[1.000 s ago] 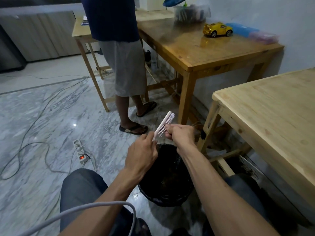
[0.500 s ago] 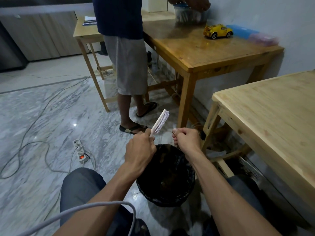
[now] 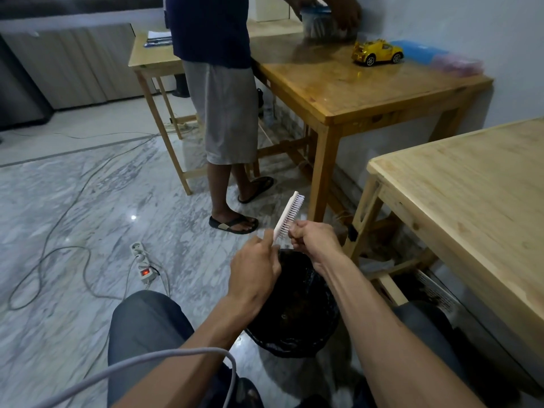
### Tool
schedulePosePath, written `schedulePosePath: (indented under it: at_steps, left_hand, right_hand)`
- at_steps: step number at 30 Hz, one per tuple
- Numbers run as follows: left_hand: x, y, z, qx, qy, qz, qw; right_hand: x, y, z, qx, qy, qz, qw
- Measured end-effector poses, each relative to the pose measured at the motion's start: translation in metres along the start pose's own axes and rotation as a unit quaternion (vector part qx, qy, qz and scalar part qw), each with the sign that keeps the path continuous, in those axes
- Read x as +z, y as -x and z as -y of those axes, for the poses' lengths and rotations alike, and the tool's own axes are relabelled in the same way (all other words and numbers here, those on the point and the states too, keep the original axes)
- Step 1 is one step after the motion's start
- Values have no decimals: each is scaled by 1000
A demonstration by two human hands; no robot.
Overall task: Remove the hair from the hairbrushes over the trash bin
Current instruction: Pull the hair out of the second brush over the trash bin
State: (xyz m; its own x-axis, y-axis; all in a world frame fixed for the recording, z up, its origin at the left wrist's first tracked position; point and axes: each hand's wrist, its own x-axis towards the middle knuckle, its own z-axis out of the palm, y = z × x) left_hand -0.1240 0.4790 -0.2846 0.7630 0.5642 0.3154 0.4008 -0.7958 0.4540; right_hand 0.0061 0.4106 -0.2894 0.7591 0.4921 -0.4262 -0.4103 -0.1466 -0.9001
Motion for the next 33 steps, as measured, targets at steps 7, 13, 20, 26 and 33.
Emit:
schedulePosePath:
  at_steps: [7,13,20,26,33]
  left_hand:
    - [-11,-23,8,-255,360,91,893]
    - [-21,-37,15,-129,224,75,963]
    - [-26,-37,12,-35,113,66,991]
    - [-30,-36,7,-8,173,102,980]
    - [-39,-37,11,41,190,105,975]
  right_hand:
    - [-28,-4,-4,-52,141,38,988]
    - [-30,0,-10,-24,202,43,978]
    - [-25,14,14,61,251,73,963]
    - [-32,11,23,-12,22,158,987]
    - [-26,7,11,-66,11,175,982]
